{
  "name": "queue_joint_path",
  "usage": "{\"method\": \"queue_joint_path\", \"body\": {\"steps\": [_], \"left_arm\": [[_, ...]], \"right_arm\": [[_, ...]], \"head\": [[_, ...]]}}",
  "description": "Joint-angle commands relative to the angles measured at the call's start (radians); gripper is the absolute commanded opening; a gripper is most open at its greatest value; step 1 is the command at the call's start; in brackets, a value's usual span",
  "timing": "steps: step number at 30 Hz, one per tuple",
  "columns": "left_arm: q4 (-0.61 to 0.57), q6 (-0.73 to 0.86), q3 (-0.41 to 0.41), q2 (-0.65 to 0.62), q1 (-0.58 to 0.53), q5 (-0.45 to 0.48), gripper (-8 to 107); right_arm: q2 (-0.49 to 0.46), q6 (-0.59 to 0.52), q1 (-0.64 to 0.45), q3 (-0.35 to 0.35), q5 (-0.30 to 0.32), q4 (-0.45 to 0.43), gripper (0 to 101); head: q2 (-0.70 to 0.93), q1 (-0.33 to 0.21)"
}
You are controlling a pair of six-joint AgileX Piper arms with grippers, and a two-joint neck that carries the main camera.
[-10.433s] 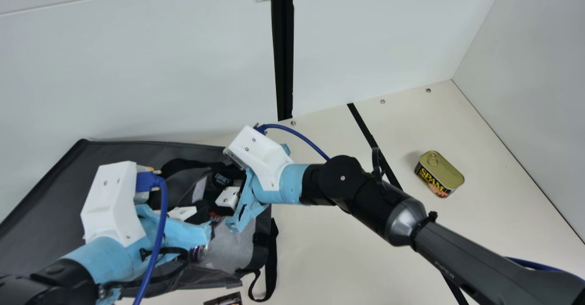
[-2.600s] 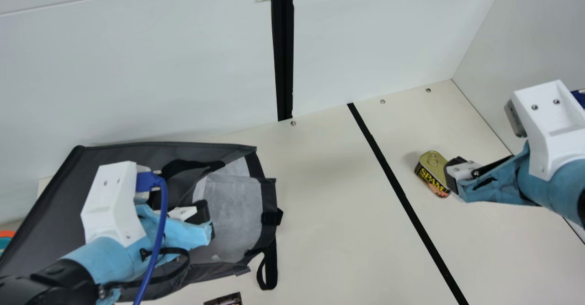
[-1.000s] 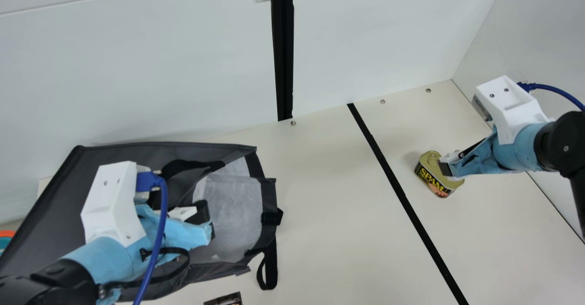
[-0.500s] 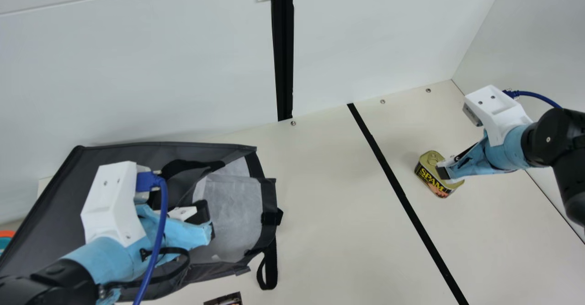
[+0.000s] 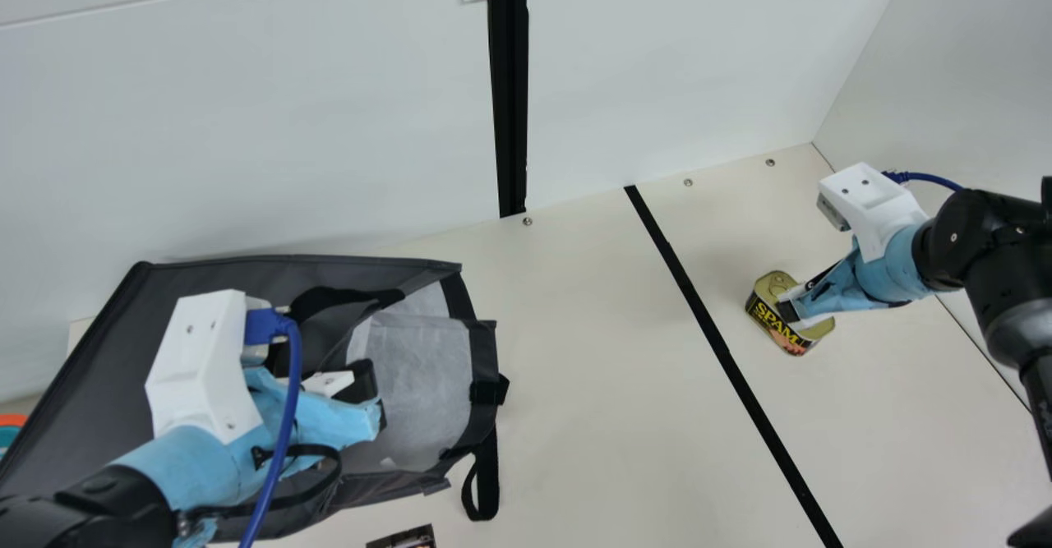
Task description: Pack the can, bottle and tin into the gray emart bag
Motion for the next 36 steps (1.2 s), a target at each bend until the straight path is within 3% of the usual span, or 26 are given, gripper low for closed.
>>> {"method": "queue_joint_path", "body": {"steps": [1,36], "left_arm": [[0.000,0.000,0.000,0.000,0.000,0.000,10],[0.000,0.000,0.000,0.000,0.000,0.000,10]], "right_arm": [[0.013,-0.002,-0.001,-0.003,-0.001,0.002,91],[0.246,-0.032,0.008,-0.026,-0.062,-0.001,91]], "head": [[-0.002,-0.023],[-0.002,-0.023]]}}
